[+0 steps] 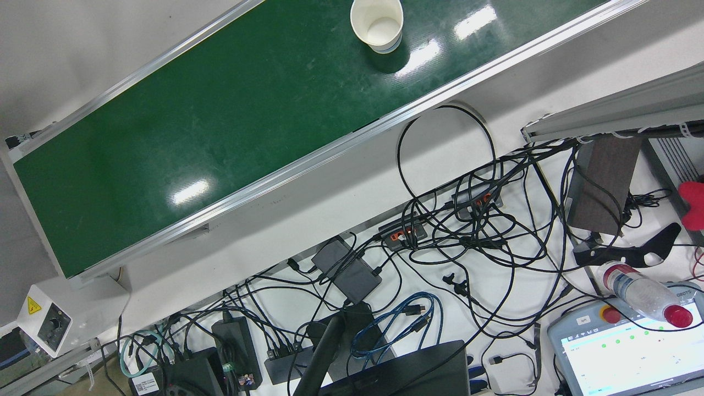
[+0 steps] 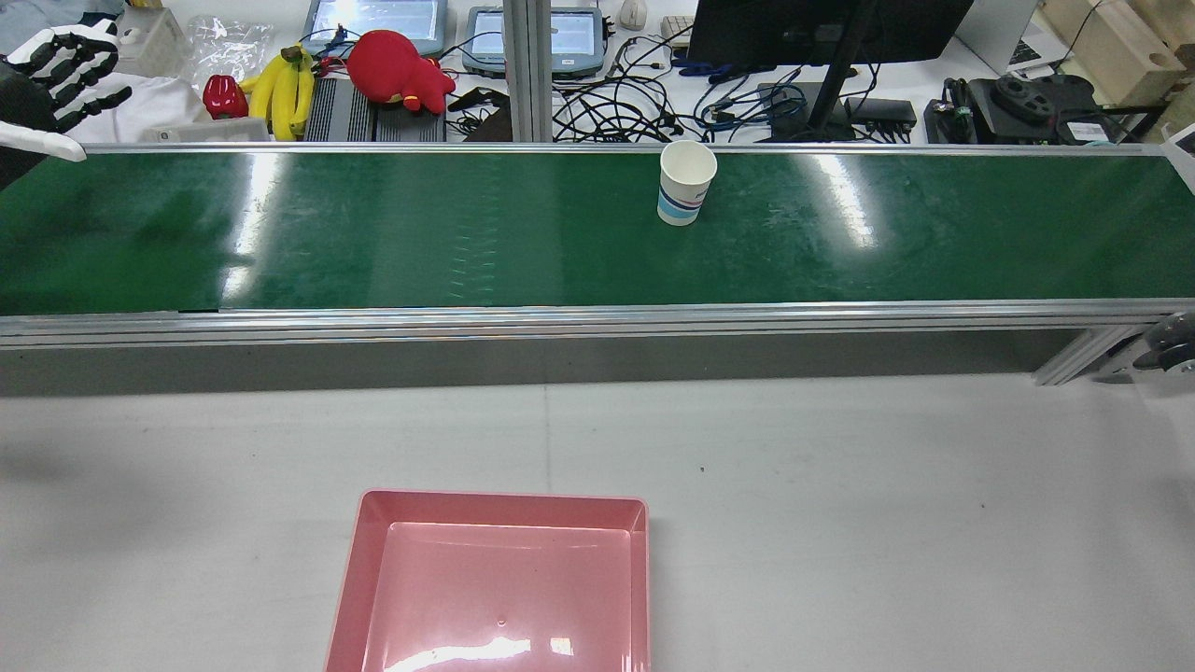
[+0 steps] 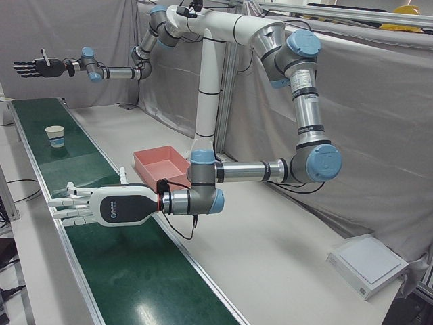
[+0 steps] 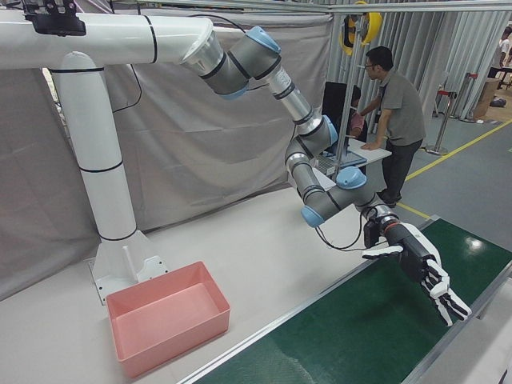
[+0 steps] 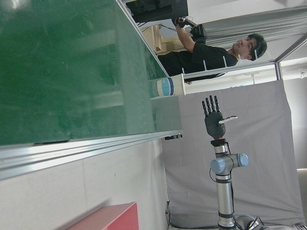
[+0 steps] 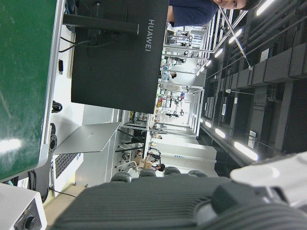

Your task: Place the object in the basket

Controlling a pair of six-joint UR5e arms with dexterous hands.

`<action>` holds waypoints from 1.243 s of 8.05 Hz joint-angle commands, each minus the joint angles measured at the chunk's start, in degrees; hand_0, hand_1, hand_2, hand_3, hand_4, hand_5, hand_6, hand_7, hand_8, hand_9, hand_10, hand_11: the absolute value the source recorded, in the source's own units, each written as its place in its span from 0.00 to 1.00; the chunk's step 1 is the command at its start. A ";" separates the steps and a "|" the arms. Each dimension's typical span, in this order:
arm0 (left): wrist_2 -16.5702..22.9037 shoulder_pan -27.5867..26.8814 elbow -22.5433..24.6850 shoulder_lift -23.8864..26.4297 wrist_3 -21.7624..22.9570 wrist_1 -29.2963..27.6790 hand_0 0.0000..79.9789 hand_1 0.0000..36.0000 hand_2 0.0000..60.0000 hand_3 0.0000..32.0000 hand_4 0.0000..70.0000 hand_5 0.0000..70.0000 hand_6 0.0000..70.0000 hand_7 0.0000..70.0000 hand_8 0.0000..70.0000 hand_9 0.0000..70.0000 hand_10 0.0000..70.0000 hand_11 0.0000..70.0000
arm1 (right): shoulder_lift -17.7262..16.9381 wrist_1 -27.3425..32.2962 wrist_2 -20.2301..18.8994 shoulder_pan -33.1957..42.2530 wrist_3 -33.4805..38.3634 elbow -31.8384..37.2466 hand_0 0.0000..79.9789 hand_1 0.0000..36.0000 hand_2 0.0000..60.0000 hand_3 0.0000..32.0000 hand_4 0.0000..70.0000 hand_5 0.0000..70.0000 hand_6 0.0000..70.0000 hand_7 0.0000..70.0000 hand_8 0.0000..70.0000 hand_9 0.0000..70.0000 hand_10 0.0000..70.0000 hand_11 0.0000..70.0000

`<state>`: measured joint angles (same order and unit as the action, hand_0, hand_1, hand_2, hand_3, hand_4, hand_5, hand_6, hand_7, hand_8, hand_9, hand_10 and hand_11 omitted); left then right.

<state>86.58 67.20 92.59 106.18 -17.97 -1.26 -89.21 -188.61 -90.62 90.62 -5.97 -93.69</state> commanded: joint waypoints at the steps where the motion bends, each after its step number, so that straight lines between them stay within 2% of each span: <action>1: -0.35 -0.31 -0.31 0.51 -0.57 0.47 0.70 0.47 0.00 0.21 0.00 0.59 0.03 0.02 0.01 0.00 0.10 0.17 | 0.00 0.00 0.00 0.00 0.00 0.00 0.00 0.00 0.00 0.00 0.00 0.00 0.00 0.00 0.00 0.00 0.00 0.00; 3: -0.88 -1.01 -0.48 0.69 -2.32 0.47 0.69 0.46 0.00 0.18 0.01 0.61 0.03 0.03 0.03 0.00 0.10 0.17 | 0.00 -0.09 0.00 0.00 0.08 0.00 0.00 0.00 0.00 0.00 0.00 0.00 0.00 0.00 0.00 0.00 0.00 0.00; 4: -2.36 -1.45 -0.48 0.61 -2.42 0.38 0.69 0.45 0.00 0.28 0.00 0.55 0.02 0.02 0.01 0.00 0.08 0.15 | 0.00 0.00 0.00 0.00 0.00 0.00 0.00 0.00 0.00 0.00 0.00 0.00 0.00 0.00 0.00 0.00 0.00 0.00; 5: -4.38 -2.33 -0.48 0.60 -2.50 0.20 0.68 0.42 0.00 0.29 0.00 0.52 0.02 0.02 0.01 0.00 0.07 0.13 | 0.00 0.00 0.00 0.00 0.00 0.00 0.00 0.00 0.00 0.00 0.00 0.00 0.00 0.00 0.00 0.00 0.00 0.00; 8: -7.29 -4.26 -0.75 0.60 -3.38 -1.29 0.66 0.38 0.00 0.32 0.00 0.55 0.02 0.02 0.02 0.00 0.07 0.13 | 0.00 0.00 0.00 0.00 0.08 0.00 0.00 0.00 0.00 0.00 0.00 0.00 0.00 0.00 0.00 0.00 0.00 0.00; 10: -7.12 -4.53 -0.66 0.43 -5.74 -1.29 0.66 0.37 0.00 0.26 0.00 0.57 0.02 0.02 0.03 0.01 0.08 0.14 | 0.00 0.00 0.00 0.00 0.00 0.00 0.00 0.00 0.00 0.00 0.00 0.00 0.00 0.00 0.00 0.00 0.00 0.00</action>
<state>79.79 63.17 91.91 106.79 -21.67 -2.43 -89.21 -188.61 -90.62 90.62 -5.94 -93.69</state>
